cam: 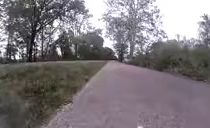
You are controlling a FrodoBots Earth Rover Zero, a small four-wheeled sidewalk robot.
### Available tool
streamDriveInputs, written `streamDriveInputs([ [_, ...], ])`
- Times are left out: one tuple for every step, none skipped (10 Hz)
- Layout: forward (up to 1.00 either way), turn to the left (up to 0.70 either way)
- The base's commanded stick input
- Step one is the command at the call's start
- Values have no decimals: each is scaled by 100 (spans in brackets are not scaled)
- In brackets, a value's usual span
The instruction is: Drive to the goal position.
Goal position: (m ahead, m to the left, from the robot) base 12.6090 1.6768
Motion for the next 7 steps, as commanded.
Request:
streamDriveInputs([
  [100, 0],
  [100, 0],
  [100, 0],
  [100, 0],
  [100, 0],
  [100, 0],
  [100, 0],
])
